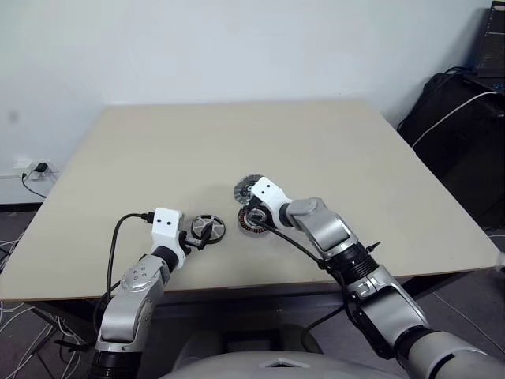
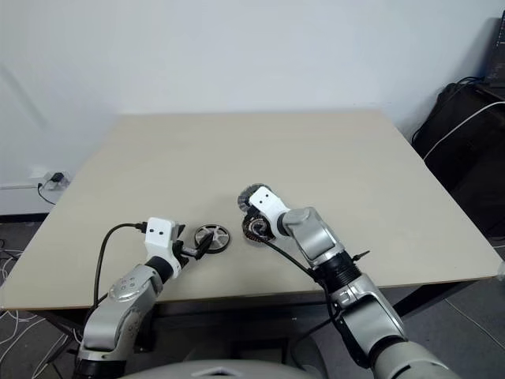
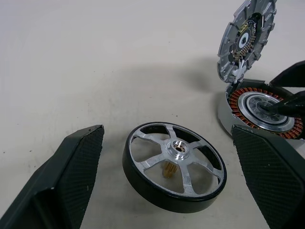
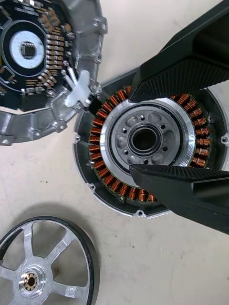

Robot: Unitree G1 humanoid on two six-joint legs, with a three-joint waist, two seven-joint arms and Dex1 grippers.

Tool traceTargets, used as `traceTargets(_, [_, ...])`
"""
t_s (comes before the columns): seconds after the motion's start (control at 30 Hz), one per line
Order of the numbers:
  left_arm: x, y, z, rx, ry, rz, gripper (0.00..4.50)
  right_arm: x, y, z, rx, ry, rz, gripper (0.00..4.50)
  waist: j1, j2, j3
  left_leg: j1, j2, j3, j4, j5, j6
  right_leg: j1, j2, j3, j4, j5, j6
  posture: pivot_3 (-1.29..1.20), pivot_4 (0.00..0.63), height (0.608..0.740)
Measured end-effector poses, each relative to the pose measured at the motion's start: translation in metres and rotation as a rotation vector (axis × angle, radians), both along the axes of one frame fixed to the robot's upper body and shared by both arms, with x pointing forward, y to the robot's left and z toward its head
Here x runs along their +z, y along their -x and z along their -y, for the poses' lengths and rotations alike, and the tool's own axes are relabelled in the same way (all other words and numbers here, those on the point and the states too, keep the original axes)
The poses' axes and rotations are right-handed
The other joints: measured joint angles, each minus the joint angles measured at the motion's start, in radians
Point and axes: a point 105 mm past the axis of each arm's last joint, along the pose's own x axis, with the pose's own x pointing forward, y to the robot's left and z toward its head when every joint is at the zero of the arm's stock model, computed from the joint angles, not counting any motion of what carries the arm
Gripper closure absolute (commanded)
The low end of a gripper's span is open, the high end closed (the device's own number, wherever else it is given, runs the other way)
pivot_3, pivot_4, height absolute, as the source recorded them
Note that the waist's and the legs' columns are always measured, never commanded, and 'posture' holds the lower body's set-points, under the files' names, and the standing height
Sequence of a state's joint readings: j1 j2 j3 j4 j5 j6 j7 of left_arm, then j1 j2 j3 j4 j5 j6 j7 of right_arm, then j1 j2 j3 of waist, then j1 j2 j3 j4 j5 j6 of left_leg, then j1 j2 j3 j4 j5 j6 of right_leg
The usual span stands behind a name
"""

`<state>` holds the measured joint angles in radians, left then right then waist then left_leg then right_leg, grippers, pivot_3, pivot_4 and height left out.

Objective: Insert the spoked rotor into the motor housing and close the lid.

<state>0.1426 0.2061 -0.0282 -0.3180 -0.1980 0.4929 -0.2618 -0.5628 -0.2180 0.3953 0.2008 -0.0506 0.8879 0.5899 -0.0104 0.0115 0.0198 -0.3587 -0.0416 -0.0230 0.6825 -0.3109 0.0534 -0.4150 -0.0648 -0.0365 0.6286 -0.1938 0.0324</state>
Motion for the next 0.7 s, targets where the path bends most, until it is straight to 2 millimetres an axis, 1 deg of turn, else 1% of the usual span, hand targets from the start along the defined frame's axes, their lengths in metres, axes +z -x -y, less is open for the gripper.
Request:
traceTargets(0.2, [0.0000,0.0000,0.0000,0.000,0.000,0.000,0.00,-0.0057,0.0040,-0.0004,-0.028,-0.052,-0.080,2.29,0.000,0.000,0.000,0.000,0.000,0.000,0.000,0.000,0.000,0.000,0.000,0.000,0.000,0.000,0.000,0.00,0.000,0.740])
traceTargets(0.57, [-0.0002,0.0002,-0.0001,0.000,0.000,-0.001,0.00,-0.0093,0.0061,-0.0039,-0.034,-0.086,-0.139,2.29,0.000,0.000,0.000,0.000,0.000,0.000,0.000,0.000,0.000,0.000,-0.001,0.000,0.000,0.000,0.000,0.00,0.000,0.740])
traceTargets(0.6, [-0.0002,0.0002,-0.0001,0.000,0.000,-0.001,0.00,-0.0094,0.0061,-0.0044,-0.035,-0.089,-0.144,2.69,0.000,0.000,0.000,0.000,0.000,0.000,0.000,0.000,0.000,0.000,-0.001,0.000,0.000,0.000,0.000,0.00,0.000,0.740])
traceTargets(0.63, [-0.0003,0.0002,-0.0001,0.000,0.000,-0.001,0.00,-0.0097,0.0060,-0.0045,-0.037,-0.090,-0.149,2.91,0.000,0.000,0.000,0.000,0.000,0.000,0.000,0.000,0.000,0.000,-0.001,0.000,0.000,0.000,0.000,0.00,0.000,0.740])
traceTargets(0.67, [-0.0004,0.0003,-0.0002,0.001,0.000,-0.001,0.00,-0.0100,0.0059,-0.0044,-0.043,-0.094,-0.157,3.32,0.000,0.000,0.000,0.000,0.000,0.000,0.000,0.000,0.000,0.000,-0.001,0.000,0.000,0.000,0.000,0.00,0.000,0.740])
traceTargets(0.7, [-0.0004,0.0004,-0.0002,0.001,0.000,-0.002,0.00,-0.0101,0.0056,-0.0042,-0.048,-0.095,-0.163,3.55,0.000,0.000,0.000,0.000,0.000,0.000,0.000,0.000,0.000,0.000,-0.001,0.000,0.000,0.000,0.000,0.00,0.000,0.740])
